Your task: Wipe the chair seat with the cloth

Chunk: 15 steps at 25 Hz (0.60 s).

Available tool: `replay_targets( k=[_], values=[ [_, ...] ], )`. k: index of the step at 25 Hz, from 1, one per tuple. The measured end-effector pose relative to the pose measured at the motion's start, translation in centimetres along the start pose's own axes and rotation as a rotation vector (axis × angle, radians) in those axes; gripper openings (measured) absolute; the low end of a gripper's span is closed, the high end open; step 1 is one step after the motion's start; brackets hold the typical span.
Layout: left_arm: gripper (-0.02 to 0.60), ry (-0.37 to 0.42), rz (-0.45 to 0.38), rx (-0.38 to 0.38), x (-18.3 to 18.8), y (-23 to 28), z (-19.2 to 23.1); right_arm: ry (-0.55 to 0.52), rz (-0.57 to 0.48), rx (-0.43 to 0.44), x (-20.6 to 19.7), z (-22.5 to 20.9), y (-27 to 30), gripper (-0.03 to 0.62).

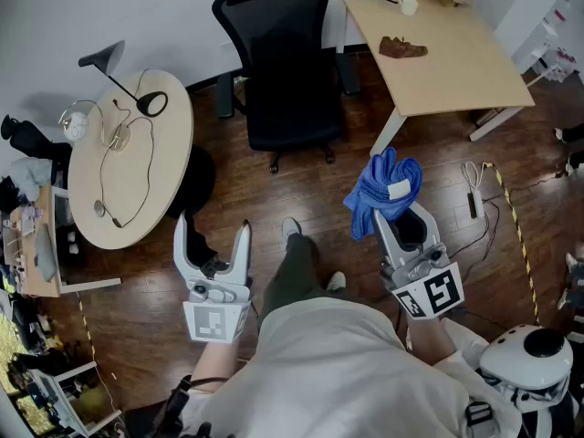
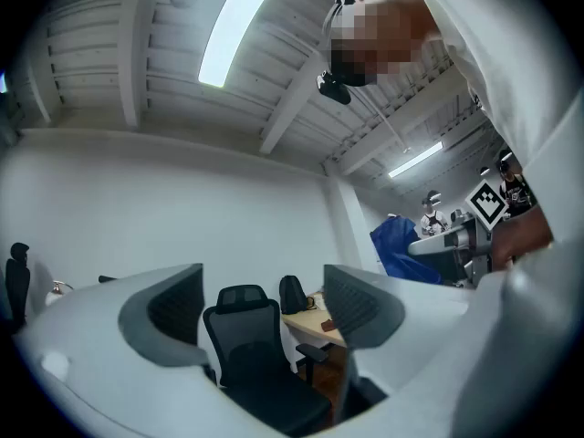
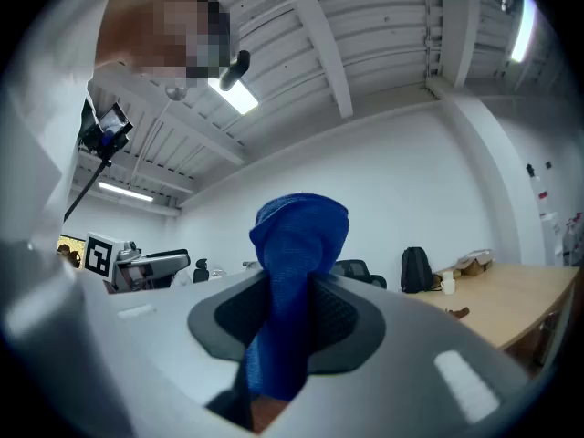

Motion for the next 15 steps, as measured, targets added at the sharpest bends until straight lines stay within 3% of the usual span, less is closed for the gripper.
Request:
replay_targets(
  k=[1, 3, 4, 6, 7, 8, 11, 13, 15],
  values=[
    [0.146, 0.007, 0.003, -0.008, -1.4, 1.0, 1.3, 0.002, 0.009, -0.005, -0.5, -0.9, 1.6, 0.111],
    [0.117, 0.016, 0.001, 0.01, -3.9, 3.1, 4.2, 0.004, 0.024, -0.014, -1.5, -2.4, 5.3, 0.112],
    [0.039, 0.007, -0.005, 0.05, -5.0, 4.2, 6.1, 0.005, 0.031, -0.016, -2.0, -3.1, 7.4, 0.111],
    [0.04, -0.004, -0.011, 0.121, -7.2, 7.0, 10.2, 0.0, 0.05, -0.017, -2.8, -4.3, 12.4, 0.112],
    [0.153, -0.011, -0.007, 0.136, -8.4, 8.9, 12.3, -0.002, 0.064, -0.019, -3.2, -5.0, 15.3, 0.112],
    [0.186, -0.025, -0.001, 0.141, -9.6, 11.0, 14.5, -0.003, 0.078, -0.023, -3.6, -5.8, 18.3, 0.112],
    [0.151, -0.056, 0.001, 0.108, -12.9, 17.1, 20.8, -0.002, 0.11, -0.042, -4.8, -8.3, 27.0, 0.112],
    [0.051, -0.078, -0.003, 0.087, -15.3, 20.5, 23.8, -0.007, 0.126, -0.049, -5.7, -10.4, 31.7, 0.11],
    [0.048, -0.116, 0.02, 0.084, -18.3, 23.8, 26.1, -0.003, 0.148, -0.059, -7.1, -13.2, 35.9, 0.11]
  ],
)
Point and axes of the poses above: the fingertips, and each gripper's own axes: y forward along the fingers, z to its left, x out of its top, the point moved 6 cm from there along -y, backward along the fingers, and after that the axes turned 5 degrees about y, right-handed, at the moved point
